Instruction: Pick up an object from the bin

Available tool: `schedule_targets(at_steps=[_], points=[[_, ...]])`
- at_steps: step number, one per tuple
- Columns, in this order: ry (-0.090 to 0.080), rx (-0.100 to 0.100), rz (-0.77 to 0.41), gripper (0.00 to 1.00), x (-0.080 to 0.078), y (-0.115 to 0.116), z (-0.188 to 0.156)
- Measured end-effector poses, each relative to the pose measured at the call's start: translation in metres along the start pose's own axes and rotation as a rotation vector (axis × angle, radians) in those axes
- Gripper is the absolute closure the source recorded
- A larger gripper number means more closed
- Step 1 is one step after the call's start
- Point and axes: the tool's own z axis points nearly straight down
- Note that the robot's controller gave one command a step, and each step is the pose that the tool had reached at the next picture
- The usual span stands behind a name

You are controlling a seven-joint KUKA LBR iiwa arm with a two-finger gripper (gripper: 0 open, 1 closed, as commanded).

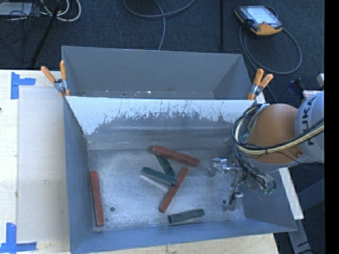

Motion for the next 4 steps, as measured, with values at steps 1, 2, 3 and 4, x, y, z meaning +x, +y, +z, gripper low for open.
schedule_targets(at_steps=[1,2,3,4], points=[[0.006,-0.002,0.105,0.00,0.005,0.018,0.003],[0.004,-0.001,-0.008,0.00,0.002,0.051,-0.010],[0.003,-0.002,-0.126,0.00,0.001,0.060,-0.011],[0.002,-0.002,-0.381,0.00,0.013,0.054,-0.031]])
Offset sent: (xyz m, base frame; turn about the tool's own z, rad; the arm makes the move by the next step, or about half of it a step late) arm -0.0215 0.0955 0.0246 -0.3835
